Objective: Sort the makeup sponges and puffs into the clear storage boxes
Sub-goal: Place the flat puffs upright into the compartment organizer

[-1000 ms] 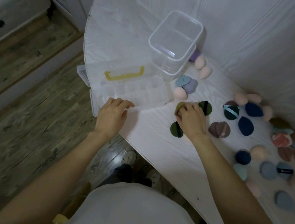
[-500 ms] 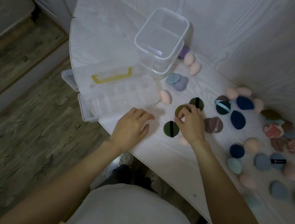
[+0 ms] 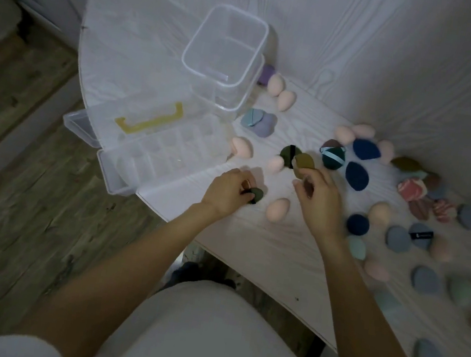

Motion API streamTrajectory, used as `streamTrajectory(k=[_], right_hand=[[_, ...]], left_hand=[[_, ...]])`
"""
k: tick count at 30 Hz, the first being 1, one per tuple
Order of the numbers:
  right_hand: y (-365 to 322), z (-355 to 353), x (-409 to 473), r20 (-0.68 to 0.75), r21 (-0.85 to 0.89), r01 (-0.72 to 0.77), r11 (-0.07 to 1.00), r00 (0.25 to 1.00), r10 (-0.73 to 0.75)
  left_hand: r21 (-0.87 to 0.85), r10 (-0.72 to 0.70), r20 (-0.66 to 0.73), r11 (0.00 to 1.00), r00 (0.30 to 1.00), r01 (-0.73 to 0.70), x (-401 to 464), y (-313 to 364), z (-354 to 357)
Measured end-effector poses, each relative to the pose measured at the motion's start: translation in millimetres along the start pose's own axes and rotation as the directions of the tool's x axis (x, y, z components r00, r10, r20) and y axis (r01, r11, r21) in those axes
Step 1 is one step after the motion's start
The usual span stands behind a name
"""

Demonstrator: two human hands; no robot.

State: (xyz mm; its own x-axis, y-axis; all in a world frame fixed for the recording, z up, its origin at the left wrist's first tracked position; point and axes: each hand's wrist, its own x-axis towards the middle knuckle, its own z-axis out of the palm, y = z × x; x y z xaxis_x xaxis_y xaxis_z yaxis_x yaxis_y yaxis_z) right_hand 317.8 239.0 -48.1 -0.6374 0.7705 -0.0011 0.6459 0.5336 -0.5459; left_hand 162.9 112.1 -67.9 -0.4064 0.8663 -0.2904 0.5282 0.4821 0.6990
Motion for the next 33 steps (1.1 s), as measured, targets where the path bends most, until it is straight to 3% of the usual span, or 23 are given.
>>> streamTrajectory(k=[2,5,10,13,17,22,27,31,33], right_hand=[[-12,1,-8,-0.067,0.068,0.005,0.998,0.998,-0.001],[-42,8,-23,-0.088,0.218,0.024,0.976,0.996,-0.004],[-106,38,-36,-0.012,0.367,0.114,0.923,0.993,-0.118],[-138,48,-38,0.015,0.395,0.157,0.905,0.984,-0.177],[-169,59,-42,0.054,0.41,0.136,0.902,0.983,-0.173],[-185,71,-45,0.083,0.42,0.09,0.903,0.987,-0.137],[-193,79,-42,0.076,0.424,0.038,0.905,0.994,-0.077],[-197,88,-41,0.075,0.424,0.015,0.906,0.996,-0.051],[-199,92,-40,0.067,0.423,0.013,0.906,0.997,-0.045]], left_hand=[[-0.167,0.046,-0.093,0.984,0.995,-0.061,-21,1,-20],[-0.254,0.019,-0.313,0.962,0.949,-0.103,-62,-10,-62],[-0.09,0.021,-0.568,0.992,0.823,-0.088,-127,-67,-132],[0.03,0.023,-0.613,1.0,0.789,-0.006,-147,-102,-154],[0.16,0.122,-0.524,0.986,0.843,-0.043,-145,-128,-159],[0.454,0.277,-0.24,0.879,0.93,-0.145,-123,-138,-155],[0.54,0.313,-0.146,0.82,0.939,-0.189,-113,-153,-168],[0.582,0.36,0.084,0.739,0.929,-0.34,-103,-168,-178],[0.59,0.406,0.133,0.701,0.904,-0.401,-100,-173,-180]])
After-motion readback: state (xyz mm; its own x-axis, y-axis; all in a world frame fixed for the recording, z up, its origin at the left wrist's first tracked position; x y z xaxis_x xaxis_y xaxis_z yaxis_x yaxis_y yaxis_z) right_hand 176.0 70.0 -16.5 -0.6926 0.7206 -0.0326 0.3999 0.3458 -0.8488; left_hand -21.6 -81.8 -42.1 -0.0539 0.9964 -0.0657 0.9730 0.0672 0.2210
